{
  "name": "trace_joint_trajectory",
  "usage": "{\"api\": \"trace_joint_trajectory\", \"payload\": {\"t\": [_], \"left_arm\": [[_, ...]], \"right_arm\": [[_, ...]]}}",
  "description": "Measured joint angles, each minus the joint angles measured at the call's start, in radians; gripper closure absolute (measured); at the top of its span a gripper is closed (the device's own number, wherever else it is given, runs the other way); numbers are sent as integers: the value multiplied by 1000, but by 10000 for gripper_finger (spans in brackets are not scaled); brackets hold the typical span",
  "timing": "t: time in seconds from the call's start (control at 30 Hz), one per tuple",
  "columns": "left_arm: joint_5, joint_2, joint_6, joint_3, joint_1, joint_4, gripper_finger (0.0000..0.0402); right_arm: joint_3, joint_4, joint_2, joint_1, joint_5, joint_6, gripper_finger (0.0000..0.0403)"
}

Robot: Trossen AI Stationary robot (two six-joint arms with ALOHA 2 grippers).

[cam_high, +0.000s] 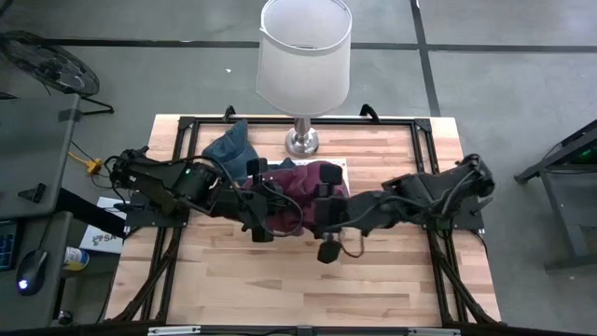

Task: Pick & Place hat
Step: Stack the red cap on top of the other red cap on the shelf

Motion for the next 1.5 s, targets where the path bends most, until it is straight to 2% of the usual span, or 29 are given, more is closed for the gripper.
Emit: {"api": "trace_joint_trajectory", "payload": {"t": [0.2, 0.37, 0.5, 0.8, 1.0, 1.17, 1.3, 1.5], "left_arm": [[1, 0, -1, 0, 0, 0, 396], [3, 0, -1, 0, 0, 1, 396], [21, 0, -1, 0, 0, 1, 396], [21, 0, 4, -1, 0, 2, 396], [20, 1, 4, -1, 0, 7, 396], [23, 2, 4, -2, 0, 7, 396], [27, 2, 4, -2, 0, 14, 396], [30, 2, 4, -2, -1, 22, 396]], "right_arm": [[182, -143, 120, -18, 8, -29, 224], [251, -218, 172, -21, 30, -57, 224], [255, -241, 179, -27, 71, -71, 224], [255, -347, 184, -60, 59, -19, 223], [255, -425, 191, -81, -5, 44, 224], [245, -407, 192, -97, -14, 42, 224], [243, -407, 199, -118, -77, 42, 224], [242, -399, 203, -142, -97, 46, 224]]}}
